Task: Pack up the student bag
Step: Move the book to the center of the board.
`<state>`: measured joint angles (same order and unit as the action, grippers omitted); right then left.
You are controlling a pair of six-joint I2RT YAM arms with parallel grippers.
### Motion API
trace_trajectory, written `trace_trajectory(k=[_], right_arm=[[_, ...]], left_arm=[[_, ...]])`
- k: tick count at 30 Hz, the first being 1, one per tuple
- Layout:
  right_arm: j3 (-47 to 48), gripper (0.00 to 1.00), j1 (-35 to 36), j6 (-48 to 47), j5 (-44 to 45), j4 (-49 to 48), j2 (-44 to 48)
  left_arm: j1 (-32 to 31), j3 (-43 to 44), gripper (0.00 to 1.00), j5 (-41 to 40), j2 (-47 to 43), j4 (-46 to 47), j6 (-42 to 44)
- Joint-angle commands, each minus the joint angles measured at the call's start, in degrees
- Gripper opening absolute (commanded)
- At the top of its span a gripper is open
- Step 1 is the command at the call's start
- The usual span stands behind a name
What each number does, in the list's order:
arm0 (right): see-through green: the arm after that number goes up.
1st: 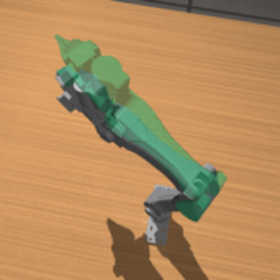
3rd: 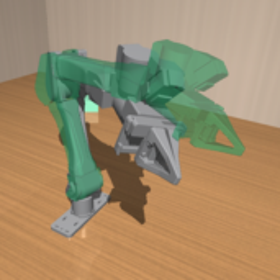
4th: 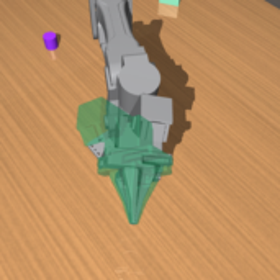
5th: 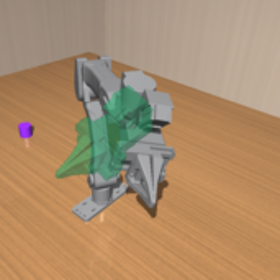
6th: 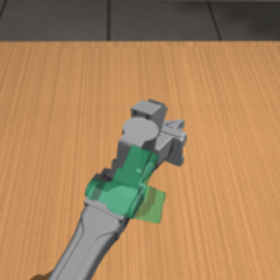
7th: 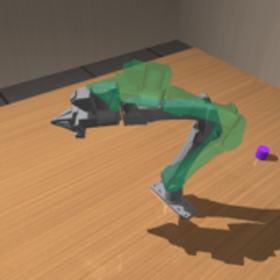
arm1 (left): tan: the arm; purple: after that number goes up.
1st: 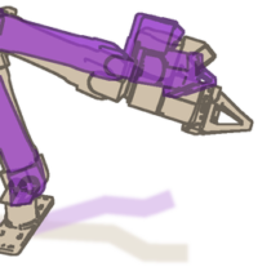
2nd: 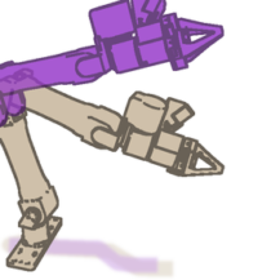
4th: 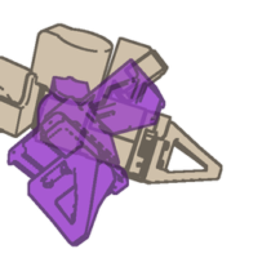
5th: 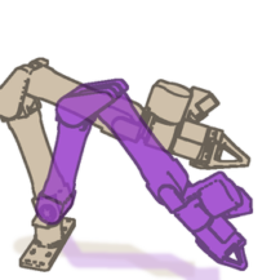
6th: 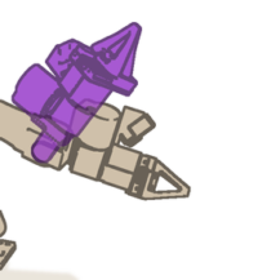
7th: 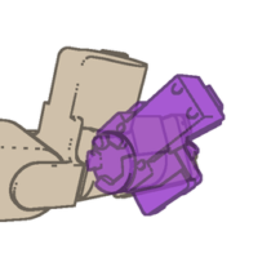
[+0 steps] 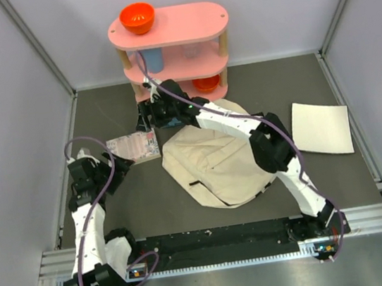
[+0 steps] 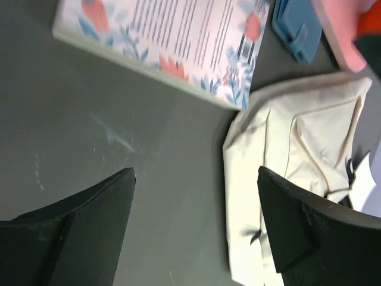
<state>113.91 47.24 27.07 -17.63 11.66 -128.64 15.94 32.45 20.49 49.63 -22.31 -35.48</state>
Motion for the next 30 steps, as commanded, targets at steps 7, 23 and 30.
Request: trace_trajectory(k=[7, 23, 30], right_arm=[[19.2, 0.78, 1.3, -9.1, 8.8, 1.4, -18.5], [28.2, 0.99, 0.2, -12.3, 5.0, -0.4, -25.9], [30.4, 0.99, -2.2, -0.3, 0.2, 0.3, -29.4]], left_arm=[[-0.7, -7.8, 0.88, 5.9, -6.0, 5.1, -6.8], [-0.7, -11.0, 0.88, 7.9, -3.9, 11.0, -9.6], [-0.7, -8.8, 0.88, 9.2, -2.8, 11.4, -10.0]])
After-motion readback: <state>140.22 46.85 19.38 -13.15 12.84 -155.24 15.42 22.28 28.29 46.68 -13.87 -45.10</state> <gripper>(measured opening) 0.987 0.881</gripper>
